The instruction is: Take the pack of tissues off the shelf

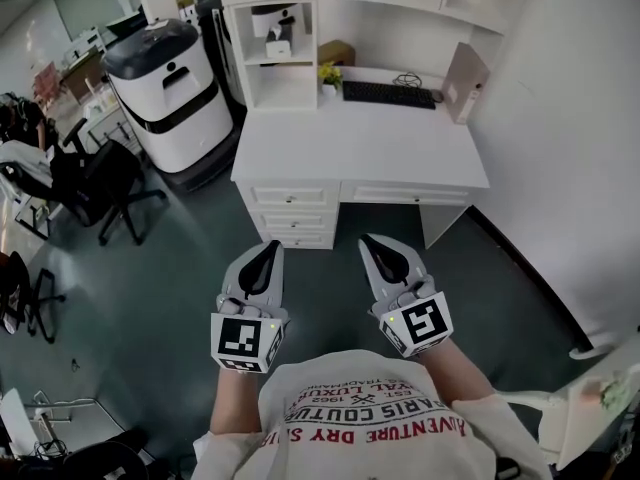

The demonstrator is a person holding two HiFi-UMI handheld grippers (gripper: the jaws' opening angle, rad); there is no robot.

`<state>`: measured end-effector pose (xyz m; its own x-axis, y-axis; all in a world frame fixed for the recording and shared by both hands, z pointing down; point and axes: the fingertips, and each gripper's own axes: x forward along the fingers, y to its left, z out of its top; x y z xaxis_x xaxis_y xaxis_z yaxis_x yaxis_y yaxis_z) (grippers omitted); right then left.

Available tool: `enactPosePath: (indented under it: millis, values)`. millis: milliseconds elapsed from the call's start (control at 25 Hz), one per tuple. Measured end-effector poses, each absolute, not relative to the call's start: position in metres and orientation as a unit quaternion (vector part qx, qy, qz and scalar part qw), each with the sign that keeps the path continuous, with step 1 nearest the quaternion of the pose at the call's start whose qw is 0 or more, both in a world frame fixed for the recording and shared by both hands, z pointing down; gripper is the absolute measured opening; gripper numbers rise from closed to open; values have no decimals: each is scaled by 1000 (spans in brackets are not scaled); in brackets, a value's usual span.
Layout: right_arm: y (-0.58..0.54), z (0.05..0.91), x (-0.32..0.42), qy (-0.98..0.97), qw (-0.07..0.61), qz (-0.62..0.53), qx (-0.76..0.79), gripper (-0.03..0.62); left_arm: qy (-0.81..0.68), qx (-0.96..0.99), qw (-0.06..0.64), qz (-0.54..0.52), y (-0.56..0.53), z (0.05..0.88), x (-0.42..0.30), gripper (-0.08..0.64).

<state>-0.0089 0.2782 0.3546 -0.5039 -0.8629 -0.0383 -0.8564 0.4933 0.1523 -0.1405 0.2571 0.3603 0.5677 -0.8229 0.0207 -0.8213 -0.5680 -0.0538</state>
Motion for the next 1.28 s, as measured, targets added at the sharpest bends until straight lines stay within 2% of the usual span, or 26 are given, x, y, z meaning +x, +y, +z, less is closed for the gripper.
enactPosePath:
  millis: [120,160,200,240,720,920,1080,1280]
  values:
    - [269,353,-12,-865,12,-73,497,0,466,-884,30,2,248,352,-144,22]
    - [266,354,-13,-865,10,-70,496,0,466,-884,36,18,245,347,-145,189]
    - [263,355,-14,-865,11,-68,497,0,467,-883,40,33,241,341,-147,391]
    - [259,357,-15,-865,13,-67,497,0,471,-880,41,44,236,337,-149,445]
    - [175,389,14,-866,33,-44,497,0,491,-871,25,-4,148,374,-140,459]
    - [98,392,27,-876,30,-44,480,0,514,-857,19,-11,82,380,-128,459]
    - [25,381,42,-887,23,-52,459,0,521,-852,43,-32,21,369,-102,459]
    - [-67,370,65,-898,24,-61,436,0,544,-838,31,-17,-68,359,-80,459]
